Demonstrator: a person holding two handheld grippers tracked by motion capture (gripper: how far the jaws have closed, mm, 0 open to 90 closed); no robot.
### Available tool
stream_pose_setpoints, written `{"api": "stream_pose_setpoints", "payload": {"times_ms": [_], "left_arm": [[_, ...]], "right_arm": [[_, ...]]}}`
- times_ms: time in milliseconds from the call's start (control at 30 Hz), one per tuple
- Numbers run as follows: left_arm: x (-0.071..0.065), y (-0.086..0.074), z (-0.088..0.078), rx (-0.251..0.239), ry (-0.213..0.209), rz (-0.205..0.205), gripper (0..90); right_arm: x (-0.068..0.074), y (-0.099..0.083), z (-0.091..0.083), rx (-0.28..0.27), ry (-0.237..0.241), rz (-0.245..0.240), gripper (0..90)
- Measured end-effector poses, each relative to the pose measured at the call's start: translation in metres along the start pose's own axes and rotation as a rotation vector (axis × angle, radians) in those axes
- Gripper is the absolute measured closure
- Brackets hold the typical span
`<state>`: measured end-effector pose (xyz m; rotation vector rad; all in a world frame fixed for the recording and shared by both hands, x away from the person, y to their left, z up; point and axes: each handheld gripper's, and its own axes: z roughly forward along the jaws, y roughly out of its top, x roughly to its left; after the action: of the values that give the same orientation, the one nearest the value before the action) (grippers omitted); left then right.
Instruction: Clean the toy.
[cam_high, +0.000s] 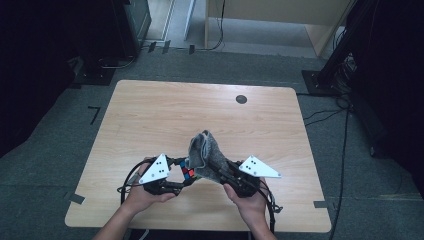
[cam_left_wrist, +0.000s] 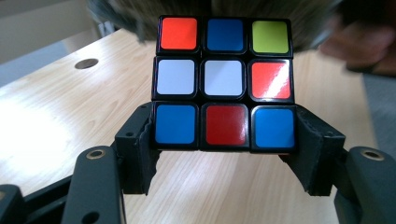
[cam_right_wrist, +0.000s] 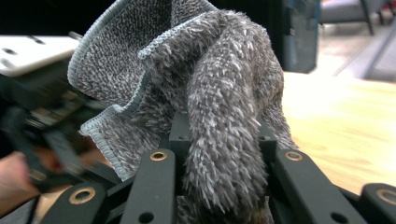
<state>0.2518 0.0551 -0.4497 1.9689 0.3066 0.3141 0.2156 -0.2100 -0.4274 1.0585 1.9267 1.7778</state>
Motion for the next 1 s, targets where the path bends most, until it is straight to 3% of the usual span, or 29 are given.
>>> {"api": "stream_pose_setpoints", "payload": {"times_ms": [100,133,233,300,367,433,533,633,733,800,867,1000], "left_arm": [[-0.004,0.002,0.001,-0.007,-0.007,0.012,34.9],[-0.004,0.002,-0.001,-0.017,-0.016,0.006,34.8],[0.003,0.003,-0.007,-0.061,-0.025,-0.034,34.8],[0.007,0.002,-0.011,-0.076,-0.022,-0.054,34.8],[0.008,0.001,-0.010,-0.053,-0.001,-0.040,34.8],[0.005,-0.001,-0.006,-0.015,0.020,-0.013,34.8],[0.002,0.000,-0.003,-0.033,-0.011,-0.022,34.8],[0.003,0.000,-0.005,-0.037,0.000,-0.024,34.9],[0.011,0.001,-0.015,-0.087,0.010,-0.069,34.8],[0.017,0.001,-0.020,-0.136,0.000,-0.124,34.9],[0.020,0.002,-0.023,-0.167,-0.018,-0.162,34.8],[0.019,0.004,-0.021,-0.182,-0.058,-0.191,34.8]], "right_arm": [[0.001,-0.005,0.005,0.021,-0.003,-0.001,71.0],[-0.003,-0.008,0.005,0.020,-0.013,0.022,71.0],[-0.018,-0.014,0.006,0.078,-0.083,0.065,71.2],[-0.024,-0.015,0.004,0.087,-0.104,0.095,71.3],[-0.021,-0.012,0.001,0.052,-0.082,0.103,71.3],[-0.012,-0.006,-0.001,0.015,-0.035,0.079,71.2],[0.000,-0.003,0.002,0.019,0.011,0.034,71.2],[-0.006,-0.010,0.006,0.038,-0.009,0.033,71.3],[-0.022,-0.018,0.008,0.112,-0.083,0.037,71.5],[-0.028,-0.022,0.008,0.115,-0.095,0.044,71.6],[-0.025,-0.023,0.011,0.113,-0.080,0.025,71.6],[-0.005,-0.030,0.024,0.138,0.026,-0.019,71.5]]}}
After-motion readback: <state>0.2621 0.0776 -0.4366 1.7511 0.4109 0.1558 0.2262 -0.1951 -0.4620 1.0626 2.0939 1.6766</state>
